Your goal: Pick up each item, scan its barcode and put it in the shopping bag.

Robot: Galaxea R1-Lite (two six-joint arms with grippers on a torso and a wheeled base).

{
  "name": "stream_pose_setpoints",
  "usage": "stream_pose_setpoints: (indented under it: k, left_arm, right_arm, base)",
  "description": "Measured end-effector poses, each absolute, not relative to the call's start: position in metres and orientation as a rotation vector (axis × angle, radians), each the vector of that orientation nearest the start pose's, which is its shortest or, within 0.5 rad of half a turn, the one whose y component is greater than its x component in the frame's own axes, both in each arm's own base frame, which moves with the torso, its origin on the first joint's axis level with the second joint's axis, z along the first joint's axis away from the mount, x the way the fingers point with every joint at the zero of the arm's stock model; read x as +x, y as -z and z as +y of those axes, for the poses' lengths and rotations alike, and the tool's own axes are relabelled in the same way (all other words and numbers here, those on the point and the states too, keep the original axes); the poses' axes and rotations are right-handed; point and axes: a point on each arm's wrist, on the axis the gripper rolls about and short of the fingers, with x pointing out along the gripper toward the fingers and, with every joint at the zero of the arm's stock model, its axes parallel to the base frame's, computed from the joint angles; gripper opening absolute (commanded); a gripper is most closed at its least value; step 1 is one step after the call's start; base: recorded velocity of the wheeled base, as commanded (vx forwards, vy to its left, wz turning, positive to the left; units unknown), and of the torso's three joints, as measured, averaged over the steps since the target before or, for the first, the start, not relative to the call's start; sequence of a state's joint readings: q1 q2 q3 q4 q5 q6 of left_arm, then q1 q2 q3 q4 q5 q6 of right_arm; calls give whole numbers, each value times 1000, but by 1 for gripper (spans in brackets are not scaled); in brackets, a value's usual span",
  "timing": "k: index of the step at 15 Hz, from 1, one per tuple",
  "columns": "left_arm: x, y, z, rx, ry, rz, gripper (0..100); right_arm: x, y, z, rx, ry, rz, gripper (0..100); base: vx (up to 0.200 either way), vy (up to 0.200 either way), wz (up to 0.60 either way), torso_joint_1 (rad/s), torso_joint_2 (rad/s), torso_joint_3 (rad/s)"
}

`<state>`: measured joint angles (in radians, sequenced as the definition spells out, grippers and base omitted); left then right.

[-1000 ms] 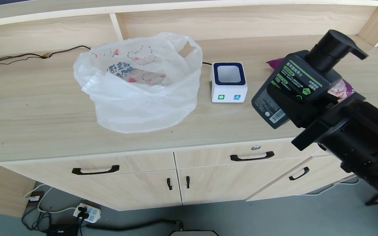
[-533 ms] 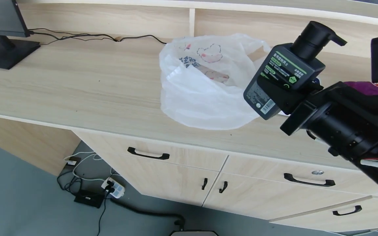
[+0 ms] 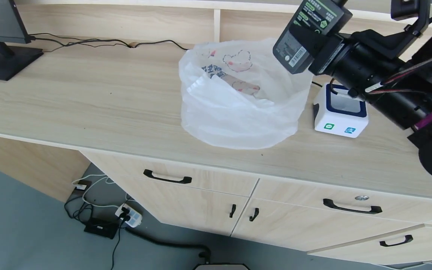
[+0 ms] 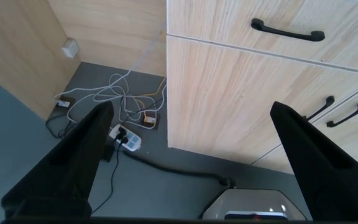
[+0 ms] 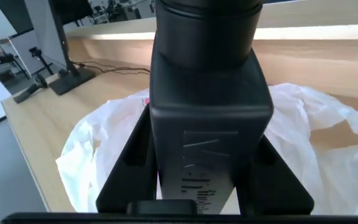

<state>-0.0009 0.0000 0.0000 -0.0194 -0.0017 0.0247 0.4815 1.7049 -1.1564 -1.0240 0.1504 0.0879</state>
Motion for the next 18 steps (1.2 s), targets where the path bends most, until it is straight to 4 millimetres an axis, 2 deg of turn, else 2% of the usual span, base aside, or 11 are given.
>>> stream_pose_setpoints:
  k: [2,4,6,9,13,16,18]
  left_arm:
    - [-23,-77,0,24,3,-19,100]
    - [-23,-78,0,23,3,-20,100]
    - [-23,-78,0,23,3,-20,100]
    - [-23,-78,0,24,3,-23,100]
    - [-23,-78,0,24,3,-23,100]
    - [-23,-78,0,24,3,-23,100]
    - [-23,-78,0,25,3,-23,100]
  right_arm:
    - [311,-322,164,223,-654,-455,0]
    - [333,-309,179,302,-679,-406,0]
    - [341,-294,197,387,-717,-340,0]
    - [343,-284,211,531,-738,-278,0]
    - [346,-280,212,597,-725,-234,0]
    - [358,-269,200,591,-611,-162,0]
    - [361,-262,199,583,-586,-135,0]
  base:
    - [0,0,0,0,0,0]
    - [0,0,0,0,0,0]
    - [0,0,0,0,0,0]
    - [0,0,0,0,0,0]
    - [0,0,0,0,0,0]
    - [0,0,0,0,0,0]
    - [0,0,0,0,0,0]
